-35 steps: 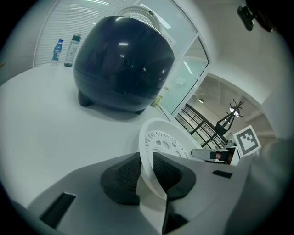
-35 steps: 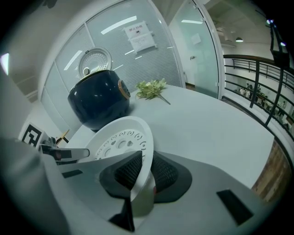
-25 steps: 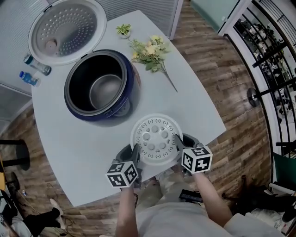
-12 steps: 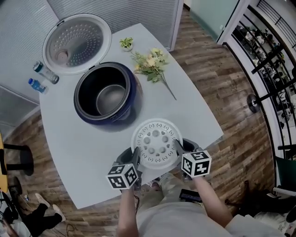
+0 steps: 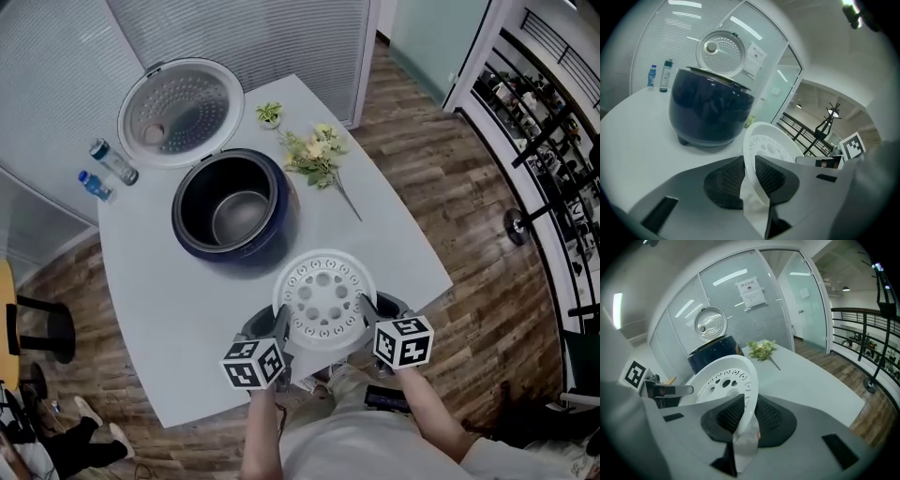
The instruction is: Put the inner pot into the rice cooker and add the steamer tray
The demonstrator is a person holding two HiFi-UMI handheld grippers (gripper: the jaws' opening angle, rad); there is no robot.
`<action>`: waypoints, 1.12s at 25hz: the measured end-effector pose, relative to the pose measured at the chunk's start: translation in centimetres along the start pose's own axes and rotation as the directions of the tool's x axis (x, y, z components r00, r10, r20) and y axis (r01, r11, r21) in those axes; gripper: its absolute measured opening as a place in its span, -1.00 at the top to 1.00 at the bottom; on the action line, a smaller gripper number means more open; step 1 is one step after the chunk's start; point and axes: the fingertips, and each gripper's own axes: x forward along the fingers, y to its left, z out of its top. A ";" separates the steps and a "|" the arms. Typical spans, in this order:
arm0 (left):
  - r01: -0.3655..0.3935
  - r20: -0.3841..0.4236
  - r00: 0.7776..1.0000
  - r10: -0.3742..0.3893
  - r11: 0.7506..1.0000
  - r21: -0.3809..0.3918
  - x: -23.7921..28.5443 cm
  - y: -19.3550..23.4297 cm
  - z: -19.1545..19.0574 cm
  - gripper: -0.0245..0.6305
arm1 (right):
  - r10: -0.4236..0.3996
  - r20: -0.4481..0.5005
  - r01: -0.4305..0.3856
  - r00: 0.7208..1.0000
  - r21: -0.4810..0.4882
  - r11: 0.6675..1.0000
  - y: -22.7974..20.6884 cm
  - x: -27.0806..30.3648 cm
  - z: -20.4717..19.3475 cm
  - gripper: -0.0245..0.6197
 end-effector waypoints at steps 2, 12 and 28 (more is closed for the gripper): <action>0.002 0.012 1.000 -0.002 1.000 0.006 -0.2 -0.3 0.7 0.70 | -0.002 0.013 0.002 1.000 0.000 1.000 0.0 -0.3 0.7 0.69; 0.012 0.084 0.996 -0.014 1.000 0.024 -1.6 -1.6 4.2 0.70 | 0.013 0.077 -0.014 0.997 0.008 1.000 0.9 -1.8 4.2 0.69; -0.033 0.238 0.971 0.021 0.998 0.045 -5.4 -1.5 11.6 0.70 | 0.136 0.221 -0.170 0.966 0.145 0.975 4.3 -2.2 12.2 0.72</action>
